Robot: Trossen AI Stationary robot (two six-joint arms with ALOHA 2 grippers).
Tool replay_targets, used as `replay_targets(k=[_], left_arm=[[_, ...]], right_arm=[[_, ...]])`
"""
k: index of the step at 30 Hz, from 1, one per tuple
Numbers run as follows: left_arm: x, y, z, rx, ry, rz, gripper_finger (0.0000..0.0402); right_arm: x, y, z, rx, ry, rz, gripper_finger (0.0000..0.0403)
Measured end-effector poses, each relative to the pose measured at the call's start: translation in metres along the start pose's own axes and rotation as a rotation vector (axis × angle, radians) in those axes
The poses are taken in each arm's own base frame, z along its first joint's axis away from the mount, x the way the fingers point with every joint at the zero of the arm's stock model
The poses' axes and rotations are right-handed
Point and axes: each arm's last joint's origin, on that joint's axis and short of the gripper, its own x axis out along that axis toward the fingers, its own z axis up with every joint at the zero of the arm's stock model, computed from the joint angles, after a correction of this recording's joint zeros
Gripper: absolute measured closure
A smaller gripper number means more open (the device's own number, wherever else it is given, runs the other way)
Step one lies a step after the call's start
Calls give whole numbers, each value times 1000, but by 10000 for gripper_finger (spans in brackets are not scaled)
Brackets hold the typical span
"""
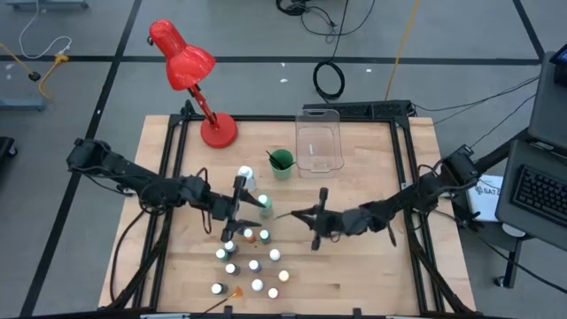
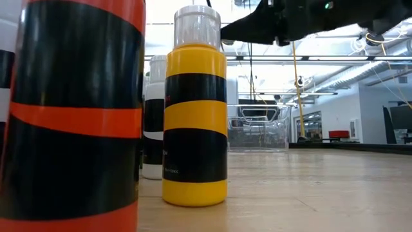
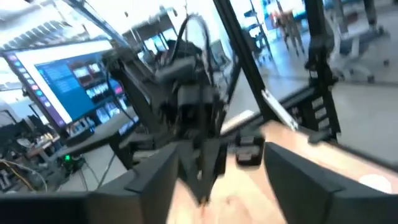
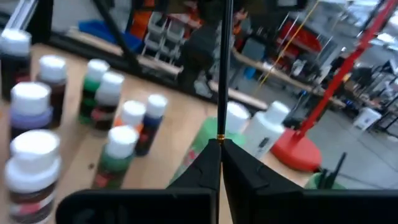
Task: Pick & Place Paint Supplies
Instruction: Put the orange paint brush into the green cup
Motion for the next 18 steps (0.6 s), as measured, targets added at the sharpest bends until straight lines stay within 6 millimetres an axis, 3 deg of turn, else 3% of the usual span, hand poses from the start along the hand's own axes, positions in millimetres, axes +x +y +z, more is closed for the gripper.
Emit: replay_targets(k=[6, 18], left_arm=[[6, 9, 0, -46, -138, 8, 114], [43, 29, -13, -149, -157, -122, 150]], right_arm=[[3, -10, -6, 1, -59, 62, 401], [7, -16, -7, -34, -67, 54, 401]])
